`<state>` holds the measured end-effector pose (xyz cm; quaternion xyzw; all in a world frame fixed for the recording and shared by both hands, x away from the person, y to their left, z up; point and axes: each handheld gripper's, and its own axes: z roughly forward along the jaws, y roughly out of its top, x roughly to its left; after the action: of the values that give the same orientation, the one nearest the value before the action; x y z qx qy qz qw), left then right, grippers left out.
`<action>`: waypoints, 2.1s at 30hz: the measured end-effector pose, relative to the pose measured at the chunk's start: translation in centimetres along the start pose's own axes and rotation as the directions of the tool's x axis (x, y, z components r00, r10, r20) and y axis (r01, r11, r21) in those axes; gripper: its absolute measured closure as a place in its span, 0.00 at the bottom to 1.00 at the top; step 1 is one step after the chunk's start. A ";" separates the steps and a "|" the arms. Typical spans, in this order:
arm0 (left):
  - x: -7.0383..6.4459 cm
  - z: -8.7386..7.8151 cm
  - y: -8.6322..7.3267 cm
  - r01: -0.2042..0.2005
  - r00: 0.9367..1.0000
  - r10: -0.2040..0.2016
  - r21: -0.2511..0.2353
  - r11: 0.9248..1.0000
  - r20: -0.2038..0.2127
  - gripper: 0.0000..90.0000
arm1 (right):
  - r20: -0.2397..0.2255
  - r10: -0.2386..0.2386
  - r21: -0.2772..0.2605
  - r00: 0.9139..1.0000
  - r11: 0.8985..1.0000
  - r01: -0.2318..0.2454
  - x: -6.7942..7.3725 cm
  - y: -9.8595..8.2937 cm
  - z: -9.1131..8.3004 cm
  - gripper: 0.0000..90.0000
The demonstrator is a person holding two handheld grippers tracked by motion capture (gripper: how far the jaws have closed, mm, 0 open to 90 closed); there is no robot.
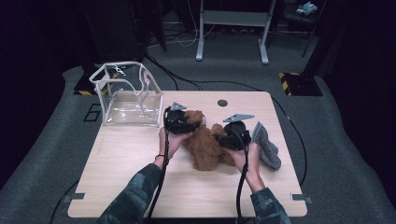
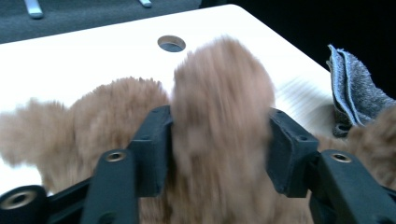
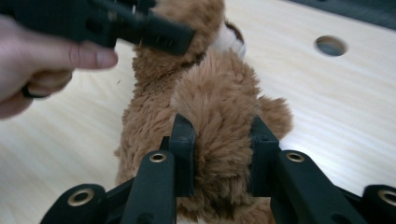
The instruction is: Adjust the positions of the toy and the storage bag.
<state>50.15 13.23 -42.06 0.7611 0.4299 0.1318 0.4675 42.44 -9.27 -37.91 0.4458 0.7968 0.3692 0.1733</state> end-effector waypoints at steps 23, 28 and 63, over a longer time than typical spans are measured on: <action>3.8 -4.3 -5.9 0.076 0.997 -0.076 0.007 0.997 0.028 0.76 | -0.059 0.117 -0.026 0.991 0.993 -0.119 -5.0 -0.3 0.7 0.19; 4.1 -4.7 -6.1 0.079 0.996 -0.080 0.013 0.997 0.032 0.75 | -0.054 0.094 0.046 0.994 0.995 -0.092 -4.8 1.1 4.9 0.18; 3.8 -6.1 -4.6 0.141 0.988 -0.140 -0.011 0.990 0.060 0.79 | -0.003 0.074 0.120 0.997 0.990 -0.073 -2.1 0.2 1.5 0.83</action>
<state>46.32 20.68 -43.41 0.7288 0.4674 0.0792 0.4941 44.64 -10.33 -38.91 0.4832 0.8011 0.3286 0.1297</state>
